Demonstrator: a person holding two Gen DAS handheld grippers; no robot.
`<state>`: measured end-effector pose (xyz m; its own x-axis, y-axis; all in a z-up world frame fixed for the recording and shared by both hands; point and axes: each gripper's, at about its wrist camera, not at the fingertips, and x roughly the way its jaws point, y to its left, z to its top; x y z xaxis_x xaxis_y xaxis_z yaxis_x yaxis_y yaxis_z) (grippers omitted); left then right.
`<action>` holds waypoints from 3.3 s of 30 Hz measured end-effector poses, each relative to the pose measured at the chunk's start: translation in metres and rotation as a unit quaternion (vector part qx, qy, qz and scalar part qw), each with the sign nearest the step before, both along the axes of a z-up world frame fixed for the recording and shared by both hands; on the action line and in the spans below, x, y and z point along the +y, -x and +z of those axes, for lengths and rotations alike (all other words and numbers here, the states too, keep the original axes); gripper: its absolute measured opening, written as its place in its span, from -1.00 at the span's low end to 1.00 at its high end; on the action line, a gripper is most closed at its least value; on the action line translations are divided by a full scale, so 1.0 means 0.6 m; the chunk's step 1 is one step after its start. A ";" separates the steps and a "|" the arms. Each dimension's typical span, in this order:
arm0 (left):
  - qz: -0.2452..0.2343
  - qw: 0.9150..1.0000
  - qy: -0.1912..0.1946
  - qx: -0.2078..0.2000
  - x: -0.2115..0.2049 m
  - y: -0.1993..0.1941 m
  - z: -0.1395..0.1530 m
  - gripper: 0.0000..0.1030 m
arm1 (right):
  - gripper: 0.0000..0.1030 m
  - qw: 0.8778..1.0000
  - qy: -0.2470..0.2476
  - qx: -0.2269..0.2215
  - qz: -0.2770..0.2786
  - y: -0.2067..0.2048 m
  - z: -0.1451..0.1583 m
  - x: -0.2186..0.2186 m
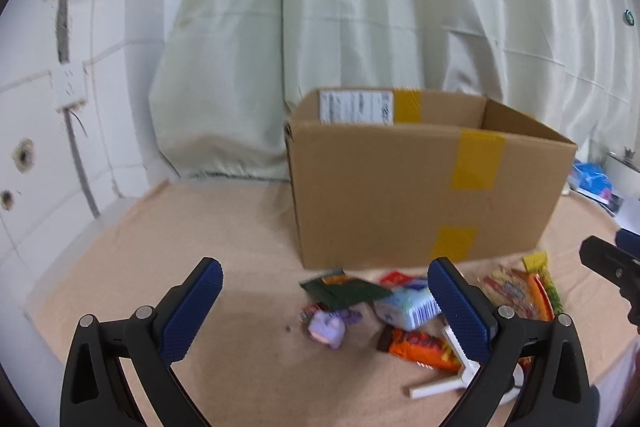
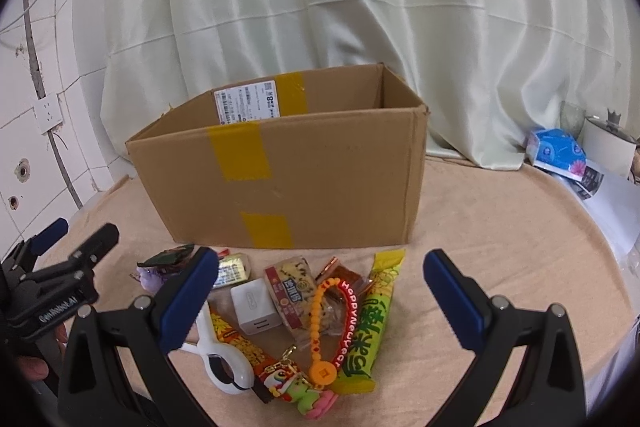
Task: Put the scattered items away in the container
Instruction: 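Move both tools toward the pile of items in front of the box, then grasp the purple plush keychain with the left tool while the right tool approaches the snack bar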
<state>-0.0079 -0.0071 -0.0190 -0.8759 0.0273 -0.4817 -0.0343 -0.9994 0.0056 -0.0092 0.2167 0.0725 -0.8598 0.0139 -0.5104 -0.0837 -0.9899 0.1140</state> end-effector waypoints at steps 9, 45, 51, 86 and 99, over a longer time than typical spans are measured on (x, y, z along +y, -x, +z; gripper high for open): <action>0.001 0.998 -0.004 -0.058 -0.040 0.033 -0.083 1.00 | 1.00 1.000 -0.007 0.003 0.020 0.003 -0.020 -0.011; -0.073 0.993 -0.060 -0.071 -0.033 0.025 -0.124 -0.14 | 1.00 0.999 0.007 -0.025 0.041 0.054 -0.092 -0.011; -0.075 0.993 -0.051 -0.073 -0.017 0.034 -0.128 -0.14 | 1.00 0.999 0.012 -0.024 0.042 0.051 -0.091 -0.006; -0.065 0.991 -0.033 -0.113 0.031 0.083 -0.139 -0.04 | 1.00 0.998 0.028 -0.029 0.051 0.059 -0.096 0.000; -0.081 0.991 -0.027 -0.102 0.020 0.060 -0.146 -0.29 | 0.86 0.987 -0.043 -0.039 0.153 0.093 -0.093 -0.021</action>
<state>-0.0440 0.0050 -0.1064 -0.7428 0.1914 -0.6416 -0.1901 -0.9791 -0.0720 -0.0647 0.2044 0.0164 -0.7886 -0.1935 -0.5836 0.2148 -0.9761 0.0334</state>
